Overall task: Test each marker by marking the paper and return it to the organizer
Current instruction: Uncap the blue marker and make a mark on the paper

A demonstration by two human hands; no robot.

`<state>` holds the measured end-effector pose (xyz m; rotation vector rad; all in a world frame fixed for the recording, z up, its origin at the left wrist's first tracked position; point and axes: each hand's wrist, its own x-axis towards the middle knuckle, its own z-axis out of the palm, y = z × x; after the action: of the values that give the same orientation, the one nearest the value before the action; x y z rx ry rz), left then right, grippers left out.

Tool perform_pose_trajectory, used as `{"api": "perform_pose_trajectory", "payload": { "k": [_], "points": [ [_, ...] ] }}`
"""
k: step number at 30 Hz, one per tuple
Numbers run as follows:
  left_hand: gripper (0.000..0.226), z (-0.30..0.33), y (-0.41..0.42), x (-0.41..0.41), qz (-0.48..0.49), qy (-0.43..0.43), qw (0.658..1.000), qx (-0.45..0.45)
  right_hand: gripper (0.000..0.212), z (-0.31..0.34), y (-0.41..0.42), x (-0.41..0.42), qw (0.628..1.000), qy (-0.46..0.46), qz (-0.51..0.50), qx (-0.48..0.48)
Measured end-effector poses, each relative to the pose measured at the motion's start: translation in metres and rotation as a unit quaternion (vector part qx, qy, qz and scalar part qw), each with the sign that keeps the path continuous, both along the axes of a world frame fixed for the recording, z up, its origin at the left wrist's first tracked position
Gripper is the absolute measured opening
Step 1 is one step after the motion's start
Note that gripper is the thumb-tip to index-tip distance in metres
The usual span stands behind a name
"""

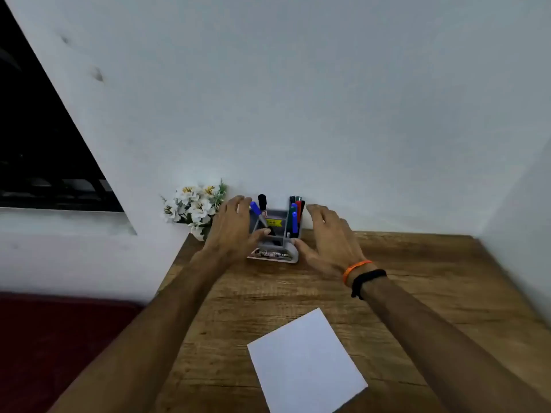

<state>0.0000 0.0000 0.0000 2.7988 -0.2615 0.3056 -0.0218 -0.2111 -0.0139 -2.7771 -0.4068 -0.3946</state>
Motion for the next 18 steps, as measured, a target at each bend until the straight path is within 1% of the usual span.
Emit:
{"api": "perform_pose_trajectory", "payload": {
  "k": [3, 7, 10, 12, 15, 18],
  "points": [
    [0.078, -0.022, -0.001, 0.015, 0.011, -0.015, 0.999, -0.044, 0.072, -0.027, 0.004, 0.009, 0.998, -0.035, -0.008, 0.049],
    [0.07, -0.043, -0.007, 0.035, 0.043, -0.041, 0.993, -0.105, 0.07, -0.053, 0.011, 0.015, 0.996, -0.064, -0.015, 0.063],
    [0.056, -0.047, -0.013, 0.04, 0.066, -0.058, 0.973, -0.213, 0.068, -0.062, 0.014, 0.016, 0.995, -0.078, -0.014, 0.055],
    [0.044, -0.047, -0.016, 0.041, 0.091, -0.084, 0.956, -0.266, 0.067, -0.068, 0.016, 0.014, 0.995, -0.085, -0.015, 0.046],
    [0.033, -0.042, -0.016, 0.039, 0.116, -0.118, 0.94, -0.298, 0.067, -0.07, 0.017, 0.006, 0.995, -0.085, -0.018, 0.05],
    [0.035, -0.03, -0.014, 0.024, 0.098, -0.153, 0.93, -0.318, 0.068, -0.07, 0.018, -0.008, 0.993, -0.105, -0.019, 0.049]
  ]
}}
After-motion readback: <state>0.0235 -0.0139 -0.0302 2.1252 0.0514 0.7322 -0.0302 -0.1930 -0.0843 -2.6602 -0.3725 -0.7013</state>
